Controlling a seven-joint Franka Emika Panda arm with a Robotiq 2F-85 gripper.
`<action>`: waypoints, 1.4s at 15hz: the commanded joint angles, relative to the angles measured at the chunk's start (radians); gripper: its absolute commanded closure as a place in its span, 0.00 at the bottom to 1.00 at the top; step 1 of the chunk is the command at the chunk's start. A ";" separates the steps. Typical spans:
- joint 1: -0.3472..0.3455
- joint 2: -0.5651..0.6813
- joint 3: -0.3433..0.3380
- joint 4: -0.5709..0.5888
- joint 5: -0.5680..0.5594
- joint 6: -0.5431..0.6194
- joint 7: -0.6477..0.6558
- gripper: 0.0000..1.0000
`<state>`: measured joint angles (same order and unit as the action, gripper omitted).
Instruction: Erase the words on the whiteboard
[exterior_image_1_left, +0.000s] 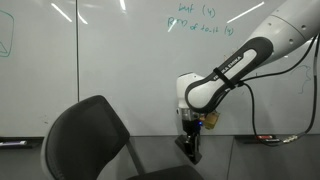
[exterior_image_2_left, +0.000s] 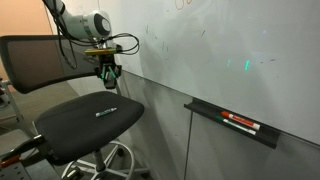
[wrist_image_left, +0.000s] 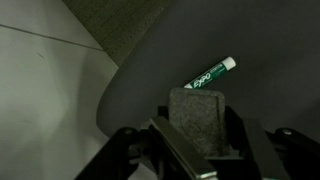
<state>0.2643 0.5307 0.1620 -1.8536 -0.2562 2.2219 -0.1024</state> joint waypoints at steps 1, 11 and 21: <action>0.004 -0.062 -0.044 -0.075 -0.028 0.113 0.104 0.69; 0.023 -0.125 -0.191 -0.183 -0.074 0.325 0.485 0.69; 0.094 -0.100 -0.215 -0.180 -0.107 0.330 0.657 0.69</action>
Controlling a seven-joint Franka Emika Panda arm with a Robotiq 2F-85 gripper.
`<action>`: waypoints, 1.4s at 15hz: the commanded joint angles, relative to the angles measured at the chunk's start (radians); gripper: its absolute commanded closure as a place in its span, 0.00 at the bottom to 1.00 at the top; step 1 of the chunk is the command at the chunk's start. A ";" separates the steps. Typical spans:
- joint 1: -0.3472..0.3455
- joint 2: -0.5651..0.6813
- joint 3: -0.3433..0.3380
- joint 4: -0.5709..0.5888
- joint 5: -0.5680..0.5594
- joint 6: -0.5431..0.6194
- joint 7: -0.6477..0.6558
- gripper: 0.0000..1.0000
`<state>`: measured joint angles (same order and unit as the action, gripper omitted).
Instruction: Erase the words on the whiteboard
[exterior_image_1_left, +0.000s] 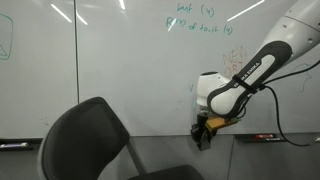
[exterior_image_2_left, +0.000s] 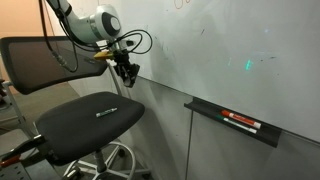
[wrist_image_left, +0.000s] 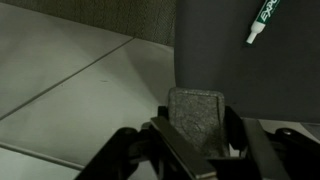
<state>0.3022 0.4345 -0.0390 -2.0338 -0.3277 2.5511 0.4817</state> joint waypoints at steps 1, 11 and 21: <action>0.079 -0.001 -0.020 0.007 -0.049 -0.001 0.110 0.69; 0.161 -0.133 -0.102 -0.011 -0.328 -0.008 0.676 0.69; 0.053 -0.259 -0.001 -0.006 -0.609 -0.118 0.957 0.69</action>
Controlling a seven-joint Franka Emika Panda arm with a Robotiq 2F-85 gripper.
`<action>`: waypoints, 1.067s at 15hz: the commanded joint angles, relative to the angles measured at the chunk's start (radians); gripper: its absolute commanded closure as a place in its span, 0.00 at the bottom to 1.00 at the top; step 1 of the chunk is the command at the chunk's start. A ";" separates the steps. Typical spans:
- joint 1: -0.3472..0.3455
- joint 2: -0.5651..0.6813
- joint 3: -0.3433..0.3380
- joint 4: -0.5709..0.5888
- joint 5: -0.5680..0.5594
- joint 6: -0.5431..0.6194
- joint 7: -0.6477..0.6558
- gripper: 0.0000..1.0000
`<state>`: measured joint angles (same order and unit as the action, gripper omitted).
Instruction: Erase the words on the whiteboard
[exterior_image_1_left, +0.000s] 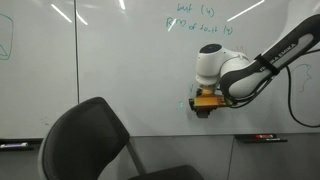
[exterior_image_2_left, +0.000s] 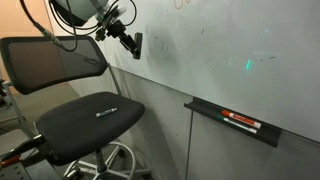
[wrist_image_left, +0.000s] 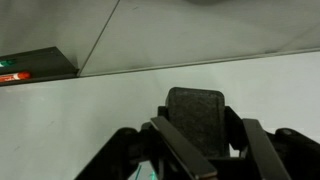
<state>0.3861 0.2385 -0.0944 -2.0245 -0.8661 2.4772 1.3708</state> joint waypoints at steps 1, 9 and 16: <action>-0.041 -0.076 0.075 -0.018 -0.082 -0.049 0.073 0.69; -0.086 -0.084 0.190 0.038 -0.050 -0.056 0.012 0.69; -0.142 -0.044 0.273 0.094 0.321 0.054 -0.463 0.69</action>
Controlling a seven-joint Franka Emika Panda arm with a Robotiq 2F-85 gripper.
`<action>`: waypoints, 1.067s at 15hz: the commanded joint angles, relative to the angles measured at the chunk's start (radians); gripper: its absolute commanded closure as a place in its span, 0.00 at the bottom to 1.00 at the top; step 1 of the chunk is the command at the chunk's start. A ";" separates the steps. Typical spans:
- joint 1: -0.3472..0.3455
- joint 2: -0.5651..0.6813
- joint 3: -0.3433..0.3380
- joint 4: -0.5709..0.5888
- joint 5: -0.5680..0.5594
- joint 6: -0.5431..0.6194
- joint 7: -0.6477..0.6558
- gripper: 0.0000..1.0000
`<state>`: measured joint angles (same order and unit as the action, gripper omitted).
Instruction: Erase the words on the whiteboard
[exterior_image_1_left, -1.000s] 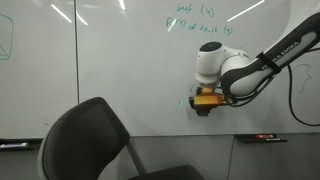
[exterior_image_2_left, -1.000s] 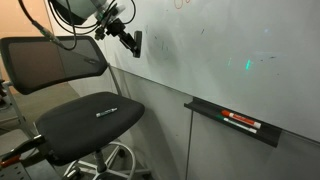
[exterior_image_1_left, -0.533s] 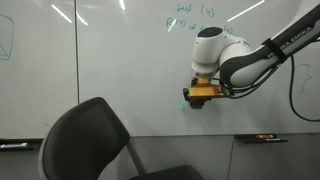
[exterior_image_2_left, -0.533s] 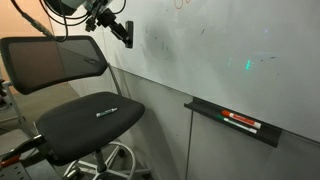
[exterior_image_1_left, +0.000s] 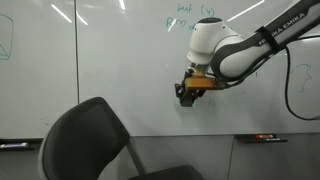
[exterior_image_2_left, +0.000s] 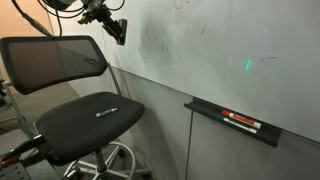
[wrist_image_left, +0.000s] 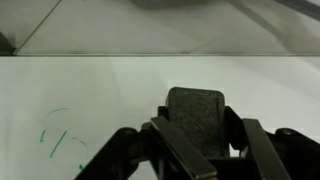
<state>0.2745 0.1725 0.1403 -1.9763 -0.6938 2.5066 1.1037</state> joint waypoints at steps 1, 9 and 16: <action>-0.037 0.025 0.045 0.056 0.206 0.016 -0.262 0.69; -0.066 0.070 -0.005 0.198 0.529 -0.105 -0.590 0.69; -0.071 0.165 -0.021 0.321 0.592 -0.215 -0.747 0.69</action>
<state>0.1991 0.2847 0.1185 -1.7425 -0.1393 2.3547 0.4392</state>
